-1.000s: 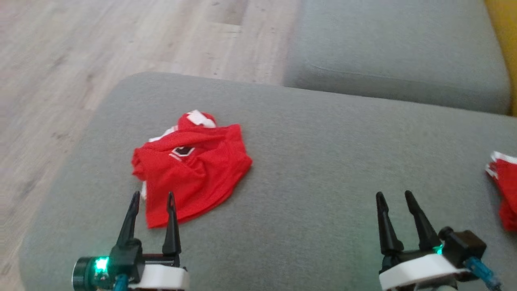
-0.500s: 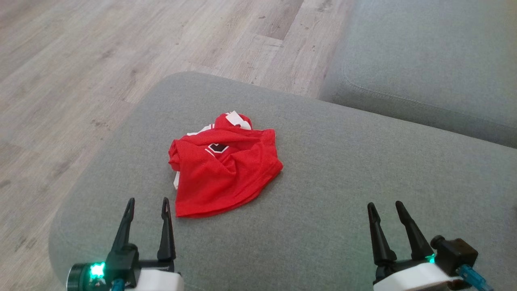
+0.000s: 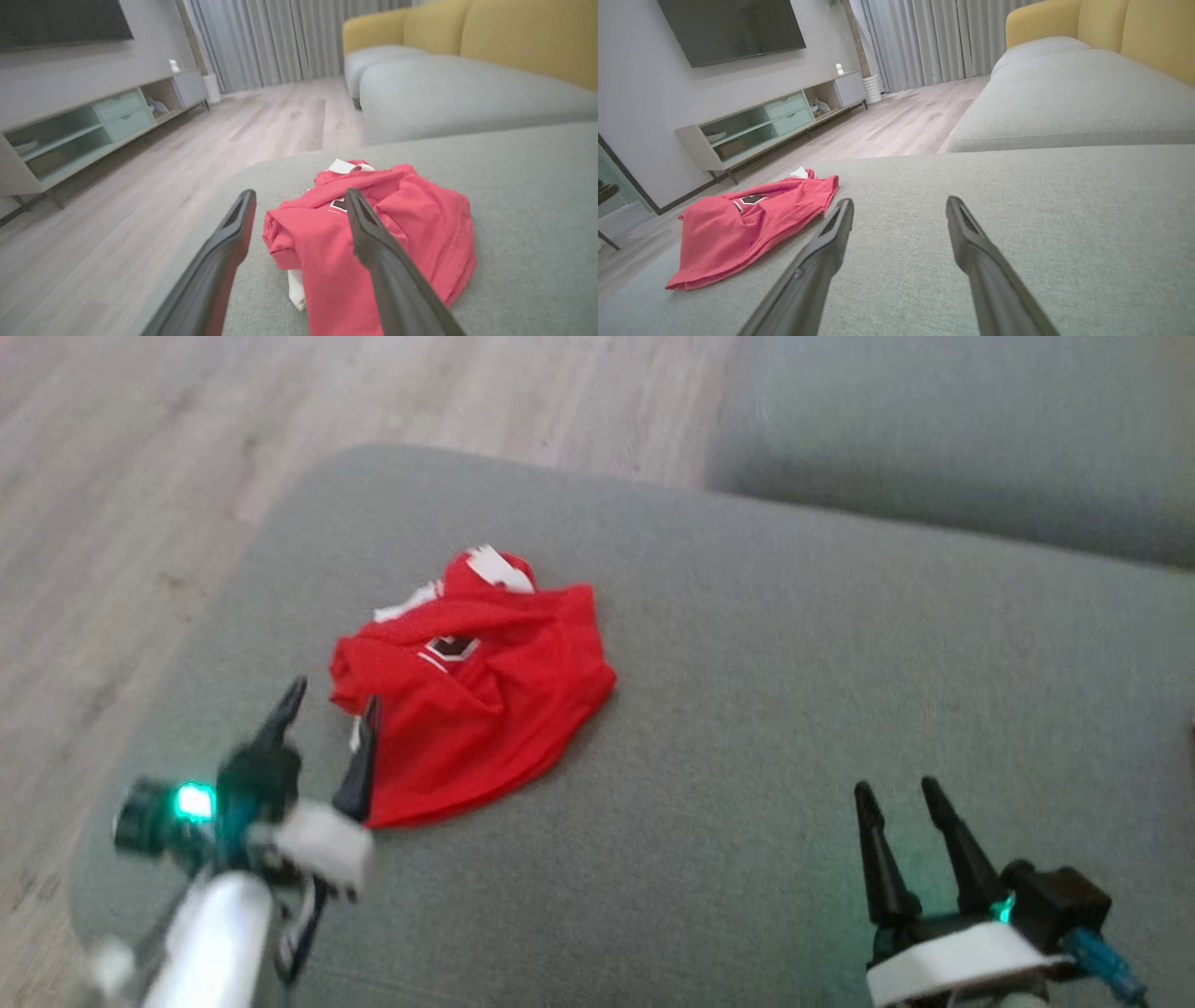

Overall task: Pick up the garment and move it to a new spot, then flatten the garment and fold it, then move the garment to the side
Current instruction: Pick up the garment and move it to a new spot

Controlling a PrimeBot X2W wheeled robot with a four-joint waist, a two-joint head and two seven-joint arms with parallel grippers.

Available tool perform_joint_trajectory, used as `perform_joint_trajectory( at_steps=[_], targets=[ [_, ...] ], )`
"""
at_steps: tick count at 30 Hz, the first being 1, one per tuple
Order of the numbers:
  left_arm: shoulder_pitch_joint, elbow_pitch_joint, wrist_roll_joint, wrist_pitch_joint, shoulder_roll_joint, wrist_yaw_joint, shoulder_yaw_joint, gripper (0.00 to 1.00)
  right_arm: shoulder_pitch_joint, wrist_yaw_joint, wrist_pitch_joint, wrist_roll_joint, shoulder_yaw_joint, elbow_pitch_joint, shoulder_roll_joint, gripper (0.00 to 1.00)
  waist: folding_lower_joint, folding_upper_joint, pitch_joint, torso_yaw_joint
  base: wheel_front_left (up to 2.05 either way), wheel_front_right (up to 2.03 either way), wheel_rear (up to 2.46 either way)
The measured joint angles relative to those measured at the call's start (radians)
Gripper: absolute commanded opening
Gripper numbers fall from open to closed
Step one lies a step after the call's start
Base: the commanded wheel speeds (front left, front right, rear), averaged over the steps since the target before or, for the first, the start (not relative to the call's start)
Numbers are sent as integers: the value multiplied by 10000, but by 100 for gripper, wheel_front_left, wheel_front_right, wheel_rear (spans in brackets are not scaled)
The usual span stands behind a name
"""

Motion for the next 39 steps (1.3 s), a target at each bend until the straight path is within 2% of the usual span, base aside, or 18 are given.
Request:
perform_joint_trajectory(
  at_steps=[4, 6, 8, 12, 16, 22, 23, 24, 29, 31, 39],
  targets=[
    [-1616, 1120, -88, 1960, 305, -627, -255, 100, -450, 0, 0, -217, -150, -98, -2, 100, 3, 0, 672, -333, 0, 0, 0],
    [-2109, 1994, -412, 3415, 504, -823, -399, 100, -795, 0, 0, -268, -205, -186, -4, 100, 3, 0, 1100, -655, 0, 0, 0],
    [-2171, 2462, -587, 4119, 665, -859, -481, 100, -904, 0, -2, -268, -217, -232, -6, 100, 2, 0, 1339, -881, 0, 0, 0],
    [-2340, 3078, -736, 4794, 830, -920, -489, 100, -950, 0, -2, -268, -222, -253, -8, 100, 2, 0, 1671, -1284, 0, 0, 0],
    [-2678, 3496, -769, 5033, 838, -826, -474, 100, -963, 0, 0, -268, -215, -255, -10, 100, 0, 0, 1843, -1506, 0, 0, 0],
    [-2965, 3975, -1522, 5398, 800, -899, -449, 100, -1191, 0, -2, -268, -203, -270, -12, 100, -1, 0, 1977, -1720, 0, 0, 0],
    [-2993, 3983, -1655, 5405, 792, -932, -476, 42, -1204, 0, -2, -268, -203, -286, -12, 100, -1, 0, 1982, -1748, 0, 0, 0],
    [-3010, 3973, -1743, 5394, 796, -934, -533, 0, -1203, 0, -2, -268, -190, -286, -12, 100, -1, 0, 1980, -1777, 0, 0, 0],
    [-2947, 3854, -2322, 4865, 723, -941, -748, 0, -1199, 0, -2, -251, -192, -251, -12, 100, 0, 0, 1791, -1893, 0, 0, 0],
    [-2824, 3440, -2846, 4458, 633, -943, -924, 0, -1194, 0, -2, -194, -203, -228, -12, 100, -1, 0, 1634, -1944, 0, 0, 0],
    [-2762, 1662, -3179, 3016, 573, -1020, -1611, 0, -1129, 0, -2, 23, -159, -109, -10, 100, -2, 0, 959, -2228, 0, 0, 0]
  ],
)
